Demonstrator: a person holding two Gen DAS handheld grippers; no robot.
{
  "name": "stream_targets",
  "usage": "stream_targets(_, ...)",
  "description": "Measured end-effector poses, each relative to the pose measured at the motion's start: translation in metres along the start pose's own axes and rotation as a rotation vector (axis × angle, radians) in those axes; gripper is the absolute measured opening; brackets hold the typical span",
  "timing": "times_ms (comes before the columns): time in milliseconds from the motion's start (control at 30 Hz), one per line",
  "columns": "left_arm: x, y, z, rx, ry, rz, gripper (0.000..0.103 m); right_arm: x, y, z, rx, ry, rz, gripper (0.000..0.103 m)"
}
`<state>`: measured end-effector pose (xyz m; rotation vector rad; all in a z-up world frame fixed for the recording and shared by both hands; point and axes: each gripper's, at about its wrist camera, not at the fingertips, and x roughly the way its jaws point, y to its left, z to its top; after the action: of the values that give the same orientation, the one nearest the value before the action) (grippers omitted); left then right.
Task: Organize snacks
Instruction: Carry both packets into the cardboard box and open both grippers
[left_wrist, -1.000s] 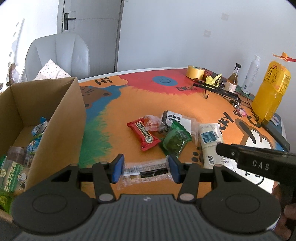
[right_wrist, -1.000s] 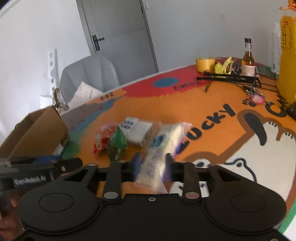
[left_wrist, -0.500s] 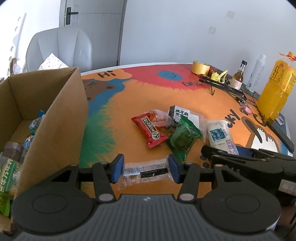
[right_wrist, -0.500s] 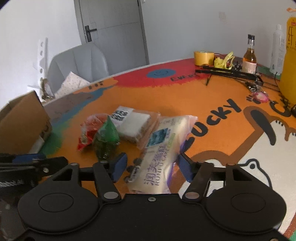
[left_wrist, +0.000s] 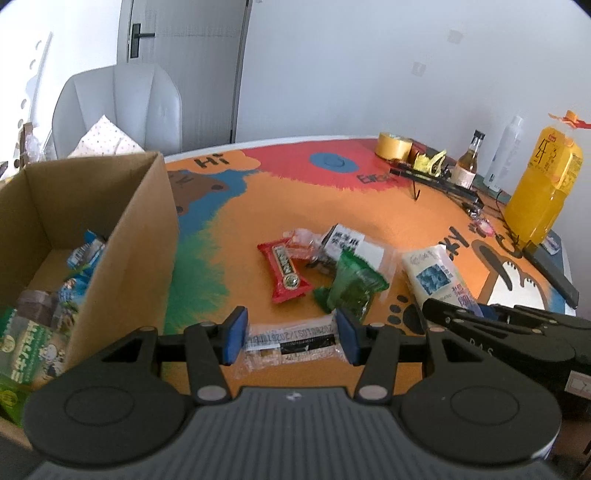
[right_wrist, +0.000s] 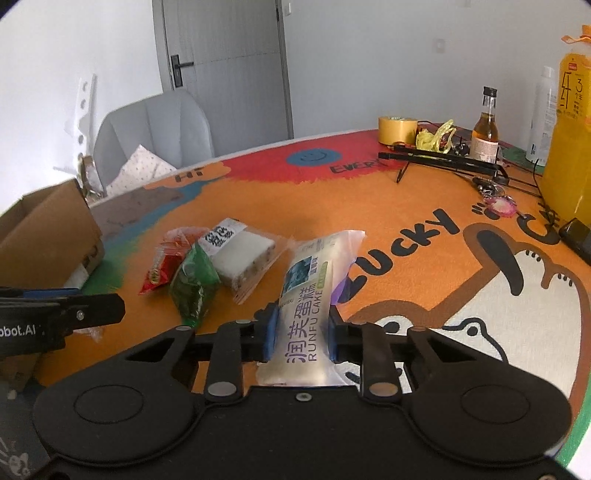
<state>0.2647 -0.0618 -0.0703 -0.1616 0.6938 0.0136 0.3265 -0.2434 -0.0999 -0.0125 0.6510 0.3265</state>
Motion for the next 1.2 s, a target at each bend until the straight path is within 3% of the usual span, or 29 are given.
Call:
stream_targets(600, -0.048, 0.013, 0.014, -0.022, -0.104, 0.018, 0.051, -0.039, 0.017, 0.023, 0.039, -0.115, 0.139, 0.023)
stream_targets(1200, -0.103, 0.082, 0.029, -0.109, -0.216, 0.112, 0.051, -0.053, 0.094, 0.047, -0.065, -0.176, 0.295, 0.023)
